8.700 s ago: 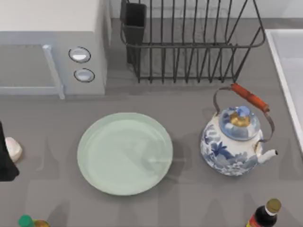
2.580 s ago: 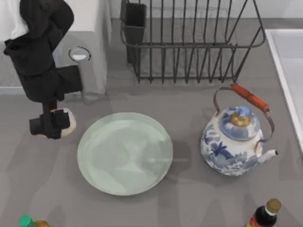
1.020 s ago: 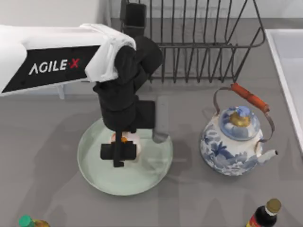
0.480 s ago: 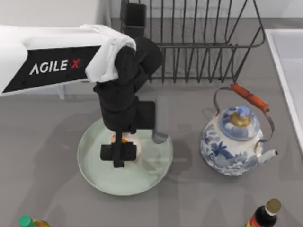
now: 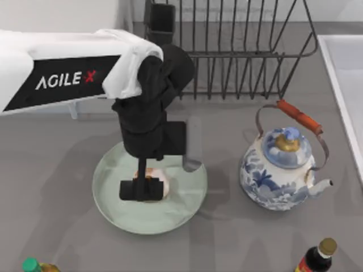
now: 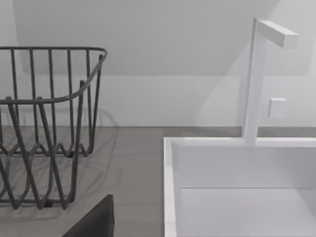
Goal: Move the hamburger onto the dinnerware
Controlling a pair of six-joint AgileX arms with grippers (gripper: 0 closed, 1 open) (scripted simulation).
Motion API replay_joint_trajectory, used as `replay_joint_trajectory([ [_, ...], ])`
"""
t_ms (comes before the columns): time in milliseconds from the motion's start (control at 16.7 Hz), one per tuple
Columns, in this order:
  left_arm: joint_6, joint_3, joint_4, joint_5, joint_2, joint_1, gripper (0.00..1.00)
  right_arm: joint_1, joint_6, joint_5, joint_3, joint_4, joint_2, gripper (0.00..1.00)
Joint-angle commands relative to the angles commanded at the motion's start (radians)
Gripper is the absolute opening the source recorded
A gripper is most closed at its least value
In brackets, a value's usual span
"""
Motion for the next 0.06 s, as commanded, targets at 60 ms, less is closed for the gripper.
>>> replay_joint_trajectory([
  [60,0.0,0.0,0.0,0.0,0.0,0.0,1.0,0.0,0.0,0.0,0.0,0.0,0.0,1.0],
])
